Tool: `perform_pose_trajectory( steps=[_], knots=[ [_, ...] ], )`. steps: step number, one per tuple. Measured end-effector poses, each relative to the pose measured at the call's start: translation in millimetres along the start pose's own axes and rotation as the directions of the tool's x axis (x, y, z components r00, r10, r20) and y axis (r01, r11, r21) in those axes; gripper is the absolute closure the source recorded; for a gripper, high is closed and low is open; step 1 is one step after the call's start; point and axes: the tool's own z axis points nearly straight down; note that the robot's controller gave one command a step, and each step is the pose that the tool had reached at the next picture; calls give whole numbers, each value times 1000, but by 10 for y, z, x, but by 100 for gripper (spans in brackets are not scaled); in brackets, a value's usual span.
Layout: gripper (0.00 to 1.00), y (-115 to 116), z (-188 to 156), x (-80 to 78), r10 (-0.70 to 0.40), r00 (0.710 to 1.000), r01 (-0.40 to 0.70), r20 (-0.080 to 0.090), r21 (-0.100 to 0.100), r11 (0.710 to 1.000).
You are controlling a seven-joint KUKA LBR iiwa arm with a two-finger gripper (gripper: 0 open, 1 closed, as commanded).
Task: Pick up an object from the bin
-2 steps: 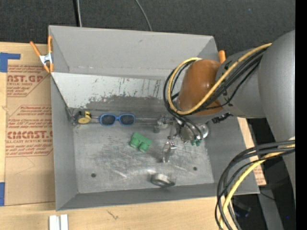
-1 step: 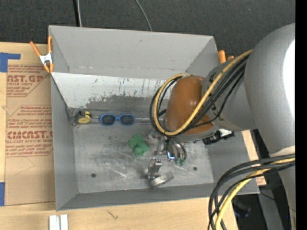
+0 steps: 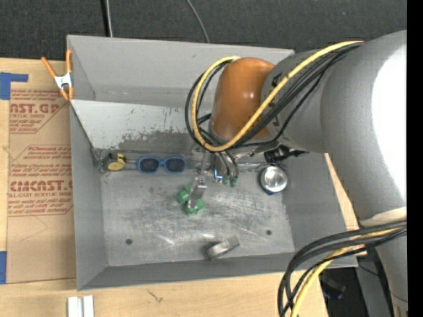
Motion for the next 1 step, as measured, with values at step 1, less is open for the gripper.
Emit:
perform_pose_trajectory(
  steps=[1],
  knots=[
    [0, -240, 499, 390, -148, 989, 148, 7, 1, 989]
  ],
)
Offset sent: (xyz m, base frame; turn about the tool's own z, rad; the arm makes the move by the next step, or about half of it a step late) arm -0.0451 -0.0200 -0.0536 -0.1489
